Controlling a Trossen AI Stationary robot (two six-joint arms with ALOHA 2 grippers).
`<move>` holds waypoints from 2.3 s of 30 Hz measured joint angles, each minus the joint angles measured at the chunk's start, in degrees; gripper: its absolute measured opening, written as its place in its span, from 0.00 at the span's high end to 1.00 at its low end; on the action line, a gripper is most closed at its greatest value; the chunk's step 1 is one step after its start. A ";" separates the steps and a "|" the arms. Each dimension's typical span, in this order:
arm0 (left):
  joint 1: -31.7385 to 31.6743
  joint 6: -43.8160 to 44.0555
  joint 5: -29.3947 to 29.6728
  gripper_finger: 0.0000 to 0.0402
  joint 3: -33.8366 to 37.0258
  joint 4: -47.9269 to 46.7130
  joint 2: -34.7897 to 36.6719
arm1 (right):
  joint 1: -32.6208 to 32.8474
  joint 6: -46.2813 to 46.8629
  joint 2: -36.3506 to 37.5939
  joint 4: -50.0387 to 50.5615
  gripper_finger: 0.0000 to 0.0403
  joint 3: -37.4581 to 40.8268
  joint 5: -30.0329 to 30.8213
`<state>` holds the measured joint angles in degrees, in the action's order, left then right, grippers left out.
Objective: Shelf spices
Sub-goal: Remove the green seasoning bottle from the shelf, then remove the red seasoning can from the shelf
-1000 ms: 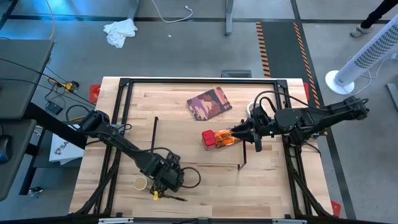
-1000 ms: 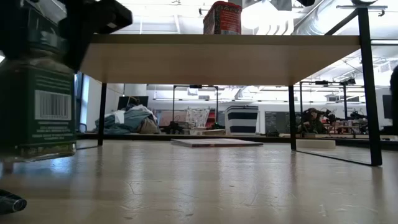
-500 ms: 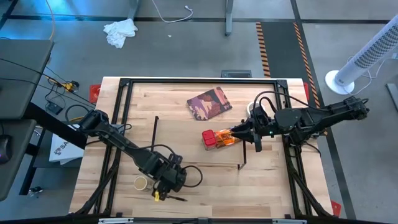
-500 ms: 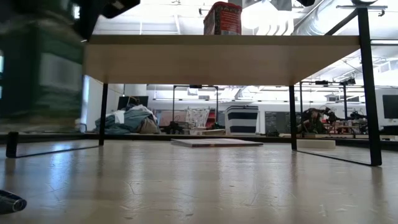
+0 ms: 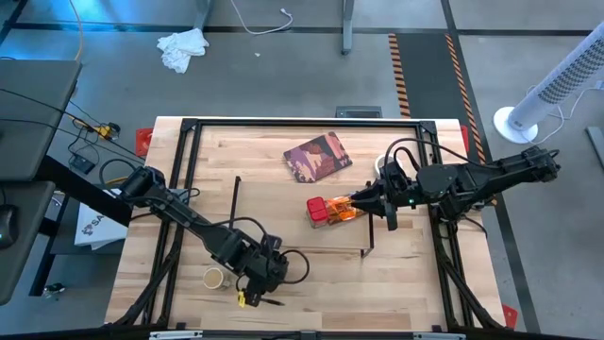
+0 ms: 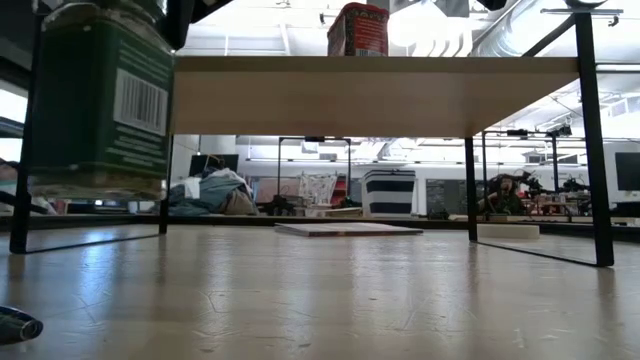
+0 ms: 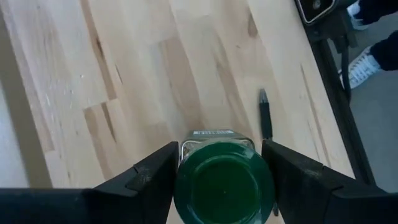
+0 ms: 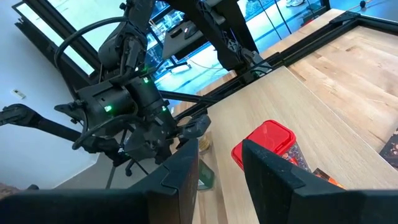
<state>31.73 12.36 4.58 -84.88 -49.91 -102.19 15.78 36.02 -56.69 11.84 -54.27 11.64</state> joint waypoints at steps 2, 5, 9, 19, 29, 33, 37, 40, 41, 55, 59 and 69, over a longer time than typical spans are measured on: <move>0.00 -0.46 -1.20 0.44 0.00 0.00 0.00 | 0.01 0.00 0.00 0.00 0.71 0.01 0.00; 0.00 -1.05 -2.17 0.44 0.06 -0.20 -0.02 | 0.00 -0.01 0.00 0.00 0.71 0.00 0.00; 0.02 -0.26 -2.52 0.44 2.64 -0.27 -0.06 | 0.01 0.01 0.00 0.04 0.71 0.01 0.00; -0.26 2.50 -2.86 0.36 6.89 0.43 -0.07 | 0.01 0.12 0.00 0.04 0.71 -0.01 -0.11; -0.26 2.98 -2.46 0.23 3.94 -1.36 -0.07 | 0.01 0.14 0.00 0.03 0.71 0.01 -0.09; -0.28 0.72 -2.29 0.23 -0.87 -5.43 -0.07 | 0.01 0.05 0.00 0.00 0.71 -0.01 -0.09; -0.26 -0.08 1.34 0.23 -6.26 -8.79 -0.07 | 0.01 0.03 0.00 -0.30 0.71 0.00 -0.09; -0.40 -2.21 6.68 0.23 -10.33 -10.39 -0.03 | 0.01 -0.31 0.00 -2.51 0.71 0.01 -0.06; -0.54 -3.23 8.66 0.23 -11.53 -10.32 -0.01 | -0.01 -0.67 -0.01 -3.59 0.71 0.01 -0.07; -10.44 -4.07 14.20 0.23 -16.59 -10.34 0.04 | 0.82 -1.88 -11.01 -6.56 0.94 -0.03 4.99; -11.38 1.92 12.93 0.23 -16.59 -12.78 0.04 | 0.61 -0.34 -12.40 -6.21 0.98 -0.03 7.18; -11.96 4.19 12.87 0.23 -15.87 -13.79 -0.04 | -0.07 10.98 -15.51 3.15 1.00 -0.01 15.03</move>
<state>19.77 16.55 17.46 -100.75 -63.70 -102.24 15.70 47.00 -72.20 14.99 -54.28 26.67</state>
